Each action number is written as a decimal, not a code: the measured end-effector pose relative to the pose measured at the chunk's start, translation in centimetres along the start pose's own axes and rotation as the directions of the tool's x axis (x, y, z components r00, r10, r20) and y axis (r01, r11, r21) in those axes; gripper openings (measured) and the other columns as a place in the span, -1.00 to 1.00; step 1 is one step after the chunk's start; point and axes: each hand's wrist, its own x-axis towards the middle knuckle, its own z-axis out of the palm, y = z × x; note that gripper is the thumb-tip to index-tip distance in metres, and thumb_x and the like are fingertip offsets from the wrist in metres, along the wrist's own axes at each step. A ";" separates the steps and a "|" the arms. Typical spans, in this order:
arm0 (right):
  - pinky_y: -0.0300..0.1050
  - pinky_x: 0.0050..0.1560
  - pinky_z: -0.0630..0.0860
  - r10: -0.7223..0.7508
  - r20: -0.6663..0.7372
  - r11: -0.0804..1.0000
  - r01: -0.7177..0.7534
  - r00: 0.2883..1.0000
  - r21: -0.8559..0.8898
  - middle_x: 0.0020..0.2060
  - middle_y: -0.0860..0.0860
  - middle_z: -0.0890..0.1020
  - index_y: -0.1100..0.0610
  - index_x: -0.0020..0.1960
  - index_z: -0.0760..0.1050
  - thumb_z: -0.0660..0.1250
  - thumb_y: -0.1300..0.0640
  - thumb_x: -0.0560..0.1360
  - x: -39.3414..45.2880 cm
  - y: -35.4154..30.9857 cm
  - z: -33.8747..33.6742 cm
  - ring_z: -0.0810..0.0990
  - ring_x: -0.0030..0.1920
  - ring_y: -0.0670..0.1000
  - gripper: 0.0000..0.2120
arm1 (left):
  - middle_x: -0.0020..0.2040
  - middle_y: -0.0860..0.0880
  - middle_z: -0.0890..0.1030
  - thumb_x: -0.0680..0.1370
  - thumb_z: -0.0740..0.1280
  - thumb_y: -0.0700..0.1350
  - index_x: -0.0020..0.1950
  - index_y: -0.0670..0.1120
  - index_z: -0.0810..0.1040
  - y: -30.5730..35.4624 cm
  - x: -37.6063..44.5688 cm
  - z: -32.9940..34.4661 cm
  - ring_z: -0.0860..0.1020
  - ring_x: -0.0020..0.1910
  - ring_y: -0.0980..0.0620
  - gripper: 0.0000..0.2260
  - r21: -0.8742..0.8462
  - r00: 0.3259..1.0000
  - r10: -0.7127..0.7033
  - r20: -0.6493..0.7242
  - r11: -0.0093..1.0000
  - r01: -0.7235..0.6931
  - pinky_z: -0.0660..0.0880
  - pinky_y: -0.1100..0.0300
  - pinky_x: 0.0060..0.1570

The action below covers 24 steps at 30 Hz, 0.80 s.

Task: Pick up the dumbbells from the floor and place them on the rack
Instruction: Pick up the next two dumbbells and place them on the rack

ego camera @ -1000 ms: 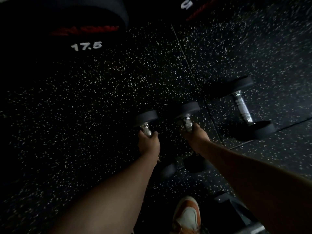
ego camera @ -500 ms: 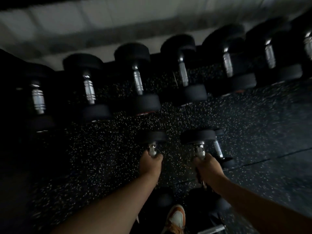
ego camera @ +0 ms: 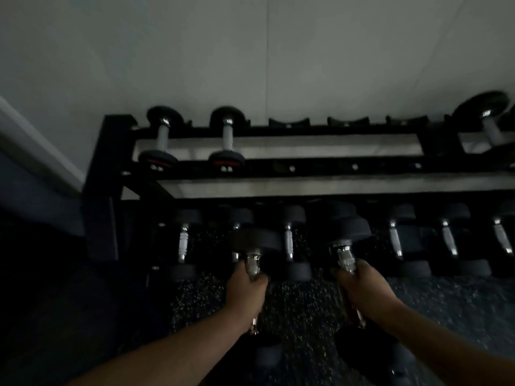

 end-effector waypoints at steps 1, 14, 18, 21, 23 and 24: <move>-0.16 -0.37 0.44 -0.017 0.004 1.000 0.017 1.000 -0.012 -0.34 -0.04 0.64 0.05 -0.18 0.49 0.37 -0.05 0.50 -0.2 -1.5 -0.3 0.61 -0.32 -0.05 -0.81 | -0.35 -0.04 0.45 0.48 0.30 -0.24 0.03 -0.05 0.43 1.0 0.1 -1.0 0.37 -0.50 0.04 -0.83 -0.003 1.000 0.010 -0.003 1.000 -0.010 0.32 0.19 -0.50; -0.23 -0.59 0.35 -0.064 -0.007 0.939 0.063 0.998 0.339 -0.52 0.08 0.48 0.18 -0.28 0.46 0.31 0.03 0.57 9.9 -17.1 -6.1 0.40 -0.60 0.00 -0.70 | -0.35 -0.07 0.48 0.49 0.32 -0.22 -0.05 0.06 0.42 17.6 11.0 -4.3 0.41 -0.52 0.02 -0.81 -0.033 0.988 0.141 -0.068 0.989 -0.143 0.35 0.21 -0.49; -0.35 -0.66 0.33 -0.075 -0.071 0.972 0.089 0.995 0.219 -0.54 0.07 0.52 0.21 -0.30 0.50 0.27 0.02 0.59 17.1 -17.7 -9.8 0.45 -0.67 -0.10 -0.63 | -0.36 -0.08 0.47 0.47 0.32 -0.24 -0.01 0.02 0.44 21.1 15.6 0.7 0.40 -0.53 0.00 -0.80 -0.049 0.988 0.135 -0.074 0.989 -0.139 0.37 0.18 -0.44; -0.37 -0.72 0.25 -0.079 -0.100 0.982 0.094 0.992 0.165 -0.66 -0.02 0.46 0.21 -0.37 0.46 0.26 0.01 0.59 22.5 -17.5 -13.0 0.39 -0.72 -0.17 -0.58 | -0.36 -0.12 0.48 0.45 0.33 -0.25 -0.03 0.01 0.43 23.3 19.9 5.2 0.42 -0.53 -0.05 -0.81 -0.036 0.986 0.144 -0.083 0.988 -0.147 0.40 0.14 -0.46; -0.35 -0.70 0.31 -0.061 -0.119 0.987 0.077 0.991 0.140 -0.67 -0.04 0.49 0.20 -0.30 0.48 0.28 -0.03 0.56 25.5 -17.1 -14.9 0.46 -0.68 -0.16 -0.63 | -0.32 -0.12 0.51 0.46 0.33 -0.22 0.02 0.00 0.43 24.4 22.6 8.1 0.46 -0.51 -0.06 -0.80 -0.001 0.988 0.139 -0.071 0.990 -0.139 0.41 0.13 -0.45; -0.31 -0.65 0.36 -0.053 -0.132 0.990 0.069 0.990 0.122 -0.62 -0.04 0.53 0.18 -0.24 0.51 0.30 -0.06 0.55 27.0 -16.7 -15.9 0.50 -0.64 -0.15 -0.66 | -0.30 -0.12 0.52 0.47 0.32 -0.21 0.08 0.00 0.43 24.9 23.9 9.4 0.48 -0.52 -0.04 -0.77 0.004 0.991 0.124 -0.059 0.992 -0.124 0.42 0.17 -0.48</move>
